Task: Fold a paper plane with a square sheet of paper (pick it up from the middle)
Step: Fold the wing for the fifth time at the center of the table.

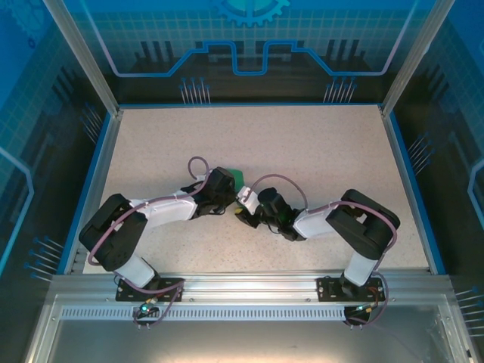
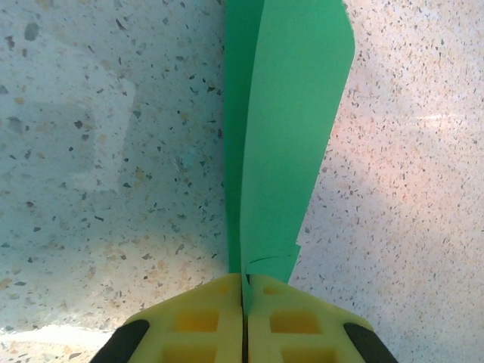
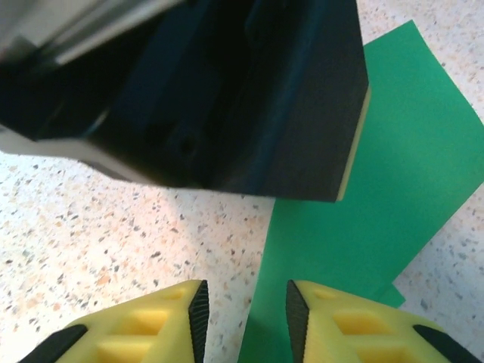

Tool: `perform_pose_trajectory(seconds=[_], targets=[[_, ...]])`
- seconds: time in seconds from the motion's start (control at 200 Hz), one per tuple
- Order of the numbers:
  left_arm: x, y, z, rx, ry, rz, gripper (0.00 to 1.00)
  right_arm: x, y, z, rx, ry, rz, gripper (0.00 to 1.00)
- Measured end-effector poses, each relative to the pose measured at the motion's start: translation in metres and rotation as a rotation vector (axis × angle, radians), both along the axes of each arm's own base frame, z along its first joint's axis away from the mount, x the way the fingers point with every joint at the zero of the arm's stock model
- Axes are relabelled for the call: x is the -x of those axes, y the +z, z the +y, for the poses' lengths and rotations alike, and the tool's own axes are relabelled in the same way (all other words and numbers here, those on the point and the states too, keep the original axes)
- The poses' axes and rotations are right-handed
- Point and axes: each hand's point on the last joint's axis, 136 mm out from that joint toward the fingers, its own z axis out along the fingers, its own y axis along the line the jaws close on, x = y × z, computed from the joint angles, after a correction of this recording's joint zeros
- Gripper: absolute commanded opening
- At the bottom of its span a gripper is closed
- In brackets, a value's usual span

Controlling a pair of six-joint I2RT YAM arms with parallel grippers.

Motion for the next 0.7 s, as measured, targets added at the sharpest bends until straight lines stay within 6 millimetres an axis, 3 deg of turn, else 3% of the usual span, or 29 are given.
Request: perform_pose_trajectory(seconds=[0.22, 0.44, 0.7], targets=[[0.0030, -0.0017, 0.0057, 0.017, 0.025, 0.013, 0.11, -0.0067, -0.0007, 0.0032, -0.023, -0.019, -0.027, 0.20], [0.0040, 0.0027, 0.0070, 0.062, 0.039, 0.018, 0.21, -0.0087, -0.0015, 0.0022, -0.022, -0.032, -0.034, 0.06], [0.0015, 0.0012, 0.0098, 0.102, 0.040, 0.027, 0.32, -0.0040, -0.0085, -0.0018, -0.005, -0.022, -0.025, 0.02]])
